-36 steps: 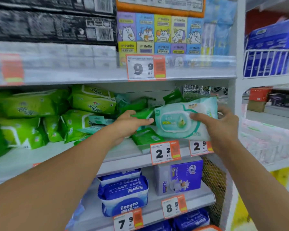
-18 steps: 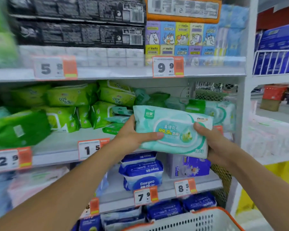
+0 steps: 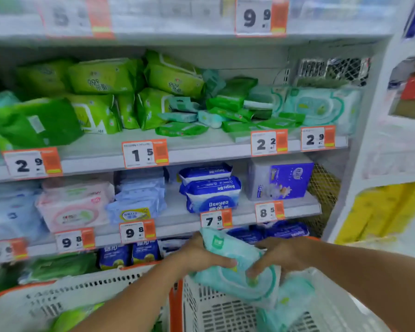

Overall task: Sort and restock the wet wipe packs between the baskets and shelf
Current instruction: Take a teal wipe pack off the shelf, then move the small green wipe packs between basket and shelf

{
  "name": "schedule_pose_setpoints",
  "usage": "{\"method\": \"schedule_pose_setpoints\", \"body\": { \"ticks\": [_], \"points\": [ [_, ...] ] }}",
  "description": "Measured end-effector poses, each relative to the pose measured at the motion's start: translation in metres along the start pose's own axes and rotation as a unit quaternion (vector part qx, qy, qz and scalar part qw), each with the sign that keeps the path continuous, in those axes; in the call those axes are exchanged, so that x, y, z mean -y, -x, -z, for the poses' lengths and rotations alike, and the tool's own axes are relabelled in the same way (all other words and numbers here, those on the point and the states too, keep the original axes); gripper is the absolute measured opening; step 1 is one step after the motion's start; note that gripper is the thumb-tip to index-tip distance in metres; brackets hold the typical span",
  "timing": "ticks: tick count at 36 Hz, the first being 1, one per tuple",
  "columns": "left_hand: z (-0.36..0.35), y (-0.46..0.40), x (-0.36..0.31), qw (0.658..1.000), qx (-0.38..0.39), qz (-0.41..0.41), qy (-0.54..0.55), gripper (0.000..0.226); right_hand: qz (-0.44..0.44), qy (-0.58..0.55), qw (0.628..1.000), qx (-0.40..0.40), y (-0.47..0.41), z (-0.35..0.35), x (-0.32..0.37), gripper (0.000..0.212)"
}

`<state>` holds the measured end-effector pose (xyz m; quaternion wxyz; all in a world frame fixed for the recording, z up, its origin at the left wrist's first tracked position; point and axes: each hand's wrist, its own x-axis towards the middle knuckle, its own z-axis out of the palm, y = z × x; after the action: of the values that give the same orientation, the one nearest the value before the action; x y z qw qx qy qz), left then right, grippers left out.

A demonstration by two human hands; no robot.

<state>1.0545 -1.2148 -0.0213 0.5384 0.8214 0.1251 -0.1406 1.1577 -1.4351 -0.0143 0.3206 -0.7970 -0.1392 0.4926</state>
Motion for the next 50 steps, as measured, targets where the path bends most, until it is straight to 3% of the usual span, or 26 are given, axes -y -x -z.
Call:
{"method": "schedule_pose_setpoints", "body": {
  "ticks": [2, 5, 8, 10, 12, 14, 15, 17, 19, 21, 23, 24, 25, 27, 29, 32, 36, 38, 40, 43, 45, 48, 49, 50],
  "points": [
    [-0.010, -0.002, 0.026, 0.998, 0.050, 0.041, -0.026, 0.063, -0.043, 0.036, 0.998, 0.023, -0.017, -0.020, -0.021, 0.087],
    [-0.028, -0.008, 0.057, 0.986, 0.088, 0.088, -0.113, 0.078, -0.083, 0.067, 0.993, 0.056, -0.028, -0.038, -0.045, 0.063],
    [-0.047, -0.011, 0.069, 0.969, 0.116, 0.117, -0.182, 0.053, -0.113, 0.112, 0.986, 0.048, -0.034, -0.042, -0.057, 0.048],
    [-0.050, -0.016, 0.060, 0.961, 0.102, 0.144, -0.210, 0.049, -0.110, 0.182, 0.977, 0.020, -0.035, -0.034, -0.045, 0.038],
    [-0.042, -0.029, 0.030, 0.958, 0.082, 0.092, -0.257, 0.046, -0.077, 0.175, 0.981, -0.023, -0.035, -0.019, -0.015, 0.030],
    [-0.027, -0.039, -0.026, 0.954, 0.054, -0.028, -0.292, 0.032, 0.014, 0.156, 0.981, -0.115, -0.026, 0.002, 0.028, 0.027],
    [-0.017, -0.040, -0.061, 0.951, 0.028, -0.090, -0.293, 0.025, 0.081, 0.195, 0.959, -0.188, -0.017, 0.018, 0.052, 0.021],
    [0.005, -0.035, -0.129, 0.938, -0.048, -0.193, -0.282, 0.013, 0.232, 0.249, 0.878, -0.338, 0.003, 0.052, 0.092, 0.017],
    [0.027, -0.028, -0.184, 0.916, -0.127, -0.295, -0.240, 0.018, 0.370, 0.152, 0.799, -0.449, 0.030, 0.090, 0.118, 0.026],
    [0.048, -0.027, -0.224, 0.883, -0.194, -0.373, -0.207, 0.017, 0.426, 0.064, 0.704, -0.565, 0.054, 0.131, 0.126, 0.022],
    [0.067, -0.039, -0.248, 0.845, -0.279, -0.407, -0.205, 0.010, 0.406, 0.043, 0.640, -0.651, 0.070, 0.164, 0.125, 0.015],
    [0.076, -0.049, -0.255, 0.828, -0.315, -0.405, -0.227, 0.010, 0.369, 0.044, 0.638, -0.675, 0.074, 0.178, 0.125, 0.024],
    [0.084, -0.059, -0.259, 0.821, -0.335, -0.384, -0.257, 0.014, 0.316, 0.051, 0.660, -0.680, 0.076, 0.189, 0.126, 0.031],
    [0.093, -0.080, -0.262, 0.848, -0.323, -0.278, -0.314, 0.038, 0.216, 0.050, 0.739, -0.636, 0.074, 0.200, 0.132, 0.047],
    [0.096, -0.094, -0.258, 0.893, -0.263, -0.139, -0.339, 0.082, 0.164, 0.060, 0.801, -0.572, 0.070, 0.204, 0.145, 0.079],
    [0.094, -0.108, -0.256, 0.914, -0.238, -0.079, -0.320, 0.103, 0.088, 0.143, 0.836, -0.523, 0.060, 0.206, 0.163, 0.109],
    [0.084, -0.116, -0.268, 0.930, -0.234, -0.053, -0.279, 0.108, 0.023, 0.220, 0.852, -0.475, 0.036, 0.207, 0.182, 0.112],
    [0.080, -0.117, -0.277, 0.936, -0.233, -0.042, -0.259, 0.117, 0.030, 0.270, 0.859, -0.435, 0.026, 0.211, 0.190, 0.101],
    [0.076, -0.116, -0.287, 0.942, -0.218, -0.024, -0.252, 0.122, 0.061, 0.319, 0.862, -0.388, 0.028, 0.210, 0.196, 0.065],
    [0.068, -0.109, -0.301, 0.951, -0.170, 0.000, -0.257, 0.100, 0.131, 0.285, 0.875, -0.368, 0.034, 0.206, 0.198, 0.031],
    [0.064, -0.101, -0.305, 0.943, -0.180, -0.005, -0.279, 0.093, 0.133, 0.265, 0.868, -0.398, 0.034, 0.204, 0.195, 0.020],
    [0.071, -0.095, -0.297, 0.939, -0.190, 0.003, -0.288, 0.090, 0.128, 0.188, 0.833, -0.504, 0.031, 0.206, 0.186, 0.033],
    [0.077, -0.092, -0.293, 0.940, -0.200, 0.002, -0.277, 0.078, 0.149, 0.148, 0.820, -0.532, 0.031, 0.208, 0.182, 0.027],
    [0.084, -0.088, -0.290, 0.941, -0.199, 0.013, -0.273, 0.083, 0.180, 0.111, 0.807, -0.551, 0.033, 0.209, 0.179, 0.022]
  ]
}}
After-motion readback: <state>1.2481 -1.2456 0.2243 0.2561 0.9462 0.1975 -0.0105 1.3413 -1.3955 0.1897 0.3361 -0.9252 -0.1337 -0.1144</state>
